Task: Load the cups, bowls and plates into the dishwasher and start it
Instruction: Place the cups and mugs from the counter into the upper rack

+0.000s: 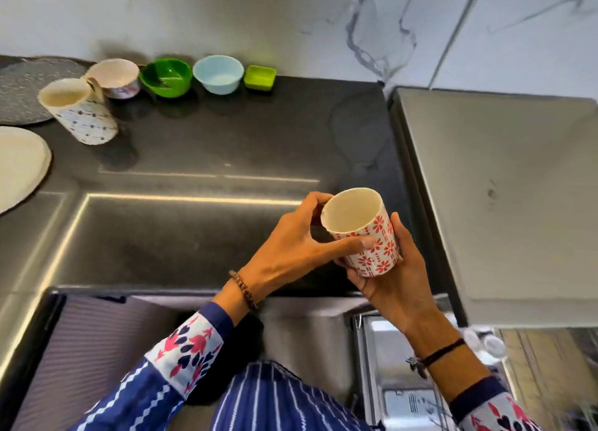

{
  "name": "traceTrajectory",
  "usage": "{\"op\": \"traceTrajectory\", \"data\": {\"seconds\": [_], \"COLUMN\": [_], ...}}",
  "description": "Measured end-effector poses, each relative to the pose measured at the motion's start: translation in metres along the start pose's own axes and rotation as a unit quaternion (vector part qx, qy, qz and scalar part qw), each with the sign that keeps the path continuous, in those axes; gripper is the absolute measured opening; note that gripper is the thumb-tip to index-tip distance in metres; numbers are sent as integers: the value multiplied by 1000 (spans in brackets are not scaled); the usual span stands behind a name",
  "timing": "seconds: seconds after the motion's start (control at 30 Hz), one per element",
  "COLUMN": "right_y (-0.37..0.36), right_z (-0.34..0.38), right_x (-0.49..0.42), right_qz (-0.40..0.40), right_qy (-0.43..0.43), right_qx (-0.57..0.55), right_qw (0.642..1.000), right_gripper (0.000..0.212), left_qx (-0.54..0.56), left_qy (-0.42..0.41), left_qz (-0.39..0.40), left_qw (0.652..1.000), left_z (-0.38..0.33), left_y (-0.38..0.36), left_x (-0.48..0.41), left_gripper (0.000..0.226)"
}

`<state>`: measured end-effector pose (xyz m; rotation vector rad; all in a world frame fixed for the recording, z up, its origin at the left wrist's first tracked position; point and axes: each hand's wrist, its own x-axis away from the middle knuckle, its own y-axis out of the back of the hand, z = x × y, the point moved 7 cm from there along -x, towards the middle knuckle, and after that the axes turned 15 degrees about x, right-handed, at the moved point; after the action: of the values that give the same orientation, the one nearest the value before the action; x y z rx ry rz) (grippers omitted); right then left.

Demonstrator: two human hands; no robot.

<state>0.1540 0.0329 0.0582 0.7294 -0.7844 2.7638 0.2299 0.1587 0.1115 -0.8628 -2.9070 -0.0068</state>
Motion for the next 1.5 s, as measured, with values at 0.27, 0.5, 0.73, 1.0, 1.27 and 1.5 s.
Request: {"op": "traceTrajectory", "data": {"seconds": [0.27,0.5,0.73,1.0,1.27,1.5], "right_y": [128,231,337,446,512,515], "right_z": [-20,-53,-104,-119,-95,-99], "right_x": [94,150,178,190,196,162], "right_qz": [-45,-84,-178,-336,-485,-446], "right_qy": [11,10,-17,-27,-37,-27], "right_qx": [-62,-91,-149,1,357,569], "right_qw": [997,992,972,942,798,691], "right_gripper": [59,67,67,42,77,74], "left_qx": [17,-5,-37,-320,-389,-343], "left_qy": [30,53,101,88,135,146], "left_qz": [27,57,176,349,388,363], "left_qw": [999,997,979,876,824,854], "left_z": [26,63,132,243,285,288], "left_y": [-146,-252,-334,-384,-374,-369], "left_x": [47,75,83,64,63,60], "left_gripper": [64,69,58,60,61,59]}}
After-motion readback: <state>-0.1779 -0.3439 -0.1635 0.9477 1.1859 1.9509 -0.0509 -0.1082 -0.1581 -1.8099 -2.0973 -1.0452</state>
